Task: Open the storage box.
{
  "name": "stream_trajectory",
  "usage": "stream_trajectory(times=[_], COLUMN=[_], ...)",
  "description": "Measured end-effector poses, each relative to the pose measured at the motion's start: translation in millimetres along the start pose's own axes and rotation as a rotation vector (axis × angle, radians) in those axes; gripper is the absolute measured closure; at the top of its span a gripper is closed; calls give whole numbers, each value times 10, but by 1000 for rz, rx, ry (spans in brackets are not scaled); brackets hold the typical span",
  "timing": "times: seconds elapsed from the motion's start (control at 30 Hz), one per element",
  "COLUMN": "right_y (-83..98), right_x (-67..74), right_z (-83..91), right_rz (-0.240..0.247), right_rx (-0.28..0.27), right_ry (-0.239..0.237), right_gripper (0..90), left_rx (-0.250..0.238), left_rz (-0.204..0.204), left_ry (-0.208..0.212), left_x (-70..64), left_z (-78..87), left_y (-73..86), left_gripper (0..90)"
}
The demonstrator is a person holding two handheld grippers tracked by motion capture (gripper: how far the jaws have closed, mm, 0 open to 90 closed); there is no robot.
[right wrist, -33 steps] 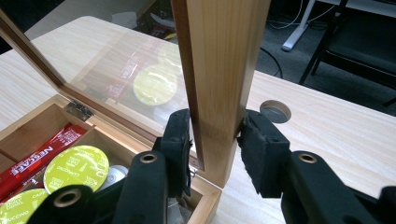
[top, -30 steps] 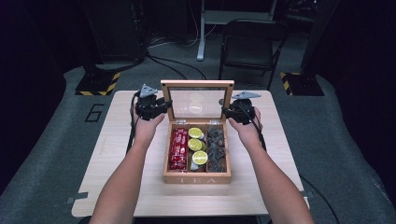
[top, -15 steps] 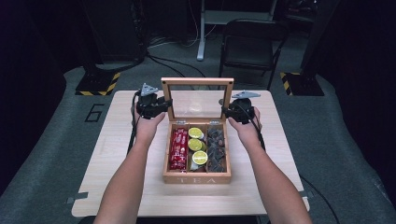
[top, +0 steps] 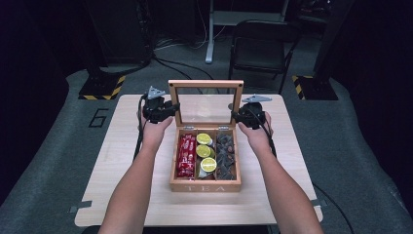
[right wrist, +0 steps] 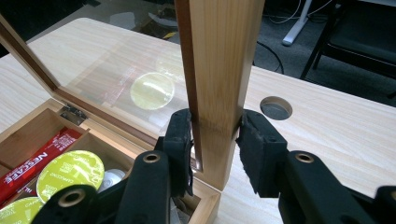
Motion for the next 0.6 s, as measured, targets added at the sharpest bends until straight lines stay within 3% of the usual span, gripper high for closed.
stream_trajectory(times=[0.6], right_y=[-2], right_x=[-1], right_z=[-14], right_rz=[-9], right_rx=[1], right_ry=[3], right_gripper=[646], left_rx=[-3], left_rz=[14], left_ry=[-10], left_x=[1], left_z=[-15], left_y=[4], left_gripper=[643])
Point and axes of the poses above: each handheld gripper's, and its own axes: z roughly backward along the jaws, y roughly out of its underside, x roughly to its left, the point moved 5 cm from there along -z, roughly forward along the jaws, and after that the axes turned 15 degrees about y, right-handed, at the moved point
